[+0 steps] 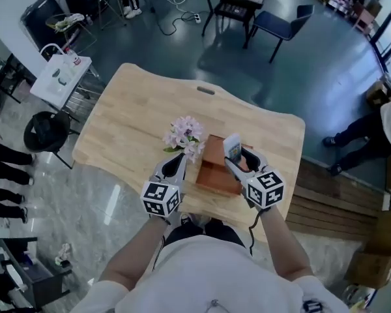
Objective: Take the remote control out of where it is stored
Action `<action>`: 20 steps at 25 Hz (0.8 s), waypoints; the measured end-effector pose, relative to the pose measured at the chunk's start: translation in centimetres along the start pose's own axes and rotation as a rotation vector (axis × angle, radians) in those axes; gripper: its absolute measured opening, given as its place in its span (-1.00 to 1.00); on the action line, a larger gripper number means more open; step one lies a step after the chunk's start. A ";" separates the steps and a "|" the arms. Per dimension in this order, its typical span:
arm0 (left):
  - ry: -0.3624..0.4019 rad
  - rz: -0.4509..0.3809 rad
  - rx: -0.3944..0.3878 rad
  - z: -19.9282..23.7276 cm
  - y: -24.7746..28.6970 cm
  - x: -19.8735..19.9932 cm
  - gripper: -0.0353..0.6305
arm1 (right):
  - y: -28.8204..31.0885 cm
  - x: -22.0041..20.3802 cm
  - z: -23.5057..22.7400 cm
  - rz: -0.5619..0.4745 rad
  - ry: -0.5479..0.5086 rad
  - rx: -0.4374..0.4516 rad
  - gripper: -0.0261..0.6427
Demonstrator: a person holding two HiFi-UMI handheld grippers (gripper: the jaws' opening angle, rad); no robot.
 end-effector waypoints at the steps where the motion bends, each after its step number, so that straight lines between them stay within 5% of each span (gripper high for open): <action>1: 0.015 -0.018 -0.013 -0.4 0.1 1.0 -0.89 | -1.1 0.7 -0.1 -0.049 0.038 -0.003 -0.11; 4: 0.052 -0.076 -0.051 -2.4 0.1 3.9 -0.89 | -4.4 2.3 -0.5 -0.166 0.119 -0.004 -0.11; 11: 0.104 -0.157 -0.129 -6.2 0.7 7.3 -0.89 | -9.1 4.2 -0.4 -0.319 0.103 -0.059 -0.11; 20: 0.107 -0.177 -0.157 -6.5 1.0 7.4 -0.89 | -9.5 4.2 0.3 -0.349 0.078 -0.089 -0.11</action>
Point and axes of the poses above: the fingertips, and each gripper's own axes: y forward along the fingers, z to its left, x out of its top, the point moved 9 cm from there along -y, backward along the fingers, and after that the axes turned 3 degrees about y, right-handed, at the moved point
